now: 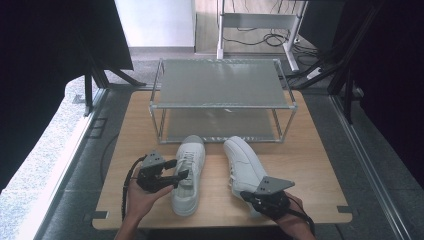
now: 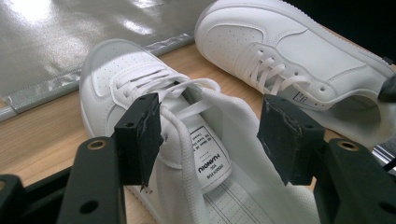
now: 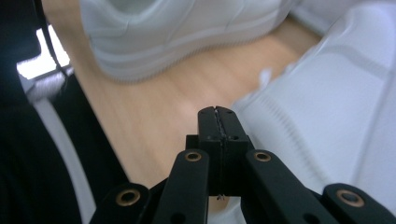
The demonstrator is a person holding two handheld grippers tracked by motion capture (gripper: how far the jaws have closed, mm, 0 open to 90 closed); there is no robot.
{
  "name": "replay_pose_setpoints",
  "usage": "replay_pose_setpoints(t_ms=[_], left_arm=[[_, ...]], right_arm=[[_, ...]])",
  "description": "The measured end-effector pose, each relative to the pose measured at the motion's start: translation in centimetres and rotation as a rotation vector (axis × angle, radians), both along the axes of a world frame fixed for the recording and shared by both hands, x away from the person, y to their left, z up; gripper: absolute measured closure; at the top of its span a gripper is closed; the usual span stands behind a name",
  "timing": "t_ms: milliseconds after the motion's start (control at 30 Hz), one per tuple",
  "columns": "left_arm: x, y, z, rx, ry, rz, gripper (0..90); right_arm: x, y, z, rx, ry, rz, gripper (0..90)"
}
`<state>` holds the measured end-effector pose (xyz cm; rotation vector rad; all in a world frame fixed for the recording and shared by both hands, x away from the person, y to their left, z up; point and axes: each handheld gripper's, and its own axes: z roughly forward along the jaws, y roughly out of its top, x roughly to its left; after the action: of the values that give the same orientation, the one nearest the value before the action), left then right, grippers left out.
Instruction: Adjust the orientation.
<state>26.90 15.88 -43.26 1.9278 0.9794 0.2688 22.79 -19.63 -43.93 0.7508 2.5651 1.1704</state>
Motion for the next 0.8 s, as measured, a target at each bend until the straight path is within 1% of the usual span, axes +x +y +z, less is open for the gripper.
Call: replay_pose_setpoints(t_ms=[33, 100, 133, 167, 200, 233, 267, 300, 400, 533, 667, 800], left_arm=[[0.0, 0.0, 0.0, 0.001, 0.003, -0.001, 39.3], [0.0, 0.0, -0.1, 0.000, 0.006, 0.000, 39.3], [0.0, 0.1, -0.1, 0.000, 0.008, 0.002, 39.3], [0.1, 0.1, -0.1, -0.002, 0.010, 0.003, 39.3], [0.1, 0.1, -0.2, -0.005, 0.013, 0.004, 39.3], [0.1, 0.2, -0.2, -0.007, 0.015, 0.005, 39.3], [0.1, 0.2, -0.2, -0.008, 0.016, 0.006, 39.3], [0.1, 0.2, -0.2, -0.008, 0.018, 0.006, 39.3], [0.0, 0.3, -0.1, -0.007, 0.018, 0.006, 39.2], [0.0, 0.5, -0.1, -0.009, 0.023, 0.011, 39.2], [0.0, 0.6, -0.3, -0.007, 0.033, 0.012, 39.0], [0.0, 0.6, -0.3, -0.006, 0.035, 0.012, 39.0]], right_arm=[[-0.1, -0.1, -0.4, -0.009, 0.011, 0.003, 90.0], [-0.3, -0.7, -1.1, -0.032, 0.015, -0.021, 90.0], [-0.3, -1.2, -1.4, -0.012, 0.020, -0.031, 90.0], [-0.4, -1.8, -1.5, 0.041, 0.040, -0.033, 90.0], [-0.4, -2.2, -1.5, 0.070, 0.049, -0.031, 90.0], [-0.5, -2.4, -1.4, 0.076, 0.046, -0.033, 90.0], [-0.6, -2.6, -1.2, 0.071, 0.029, -0.039, 90.0], [-0.7, -2.7, -1.1, 0.071, 0.023, -0.044, 90.0], [-0.4, -3.5, -0.8, 0.105, 0.027, -0.075, 90.0], [0.1, -4.8, -0.3, 0.148, 0.019, -0.113, 90.0], [0.8, -6.0, -0.1, 0.187, 0.029, -0.134, 90.0], [1.7, -7.5, 0.1, 0.206, 0.023, -0.181, 90.0]])
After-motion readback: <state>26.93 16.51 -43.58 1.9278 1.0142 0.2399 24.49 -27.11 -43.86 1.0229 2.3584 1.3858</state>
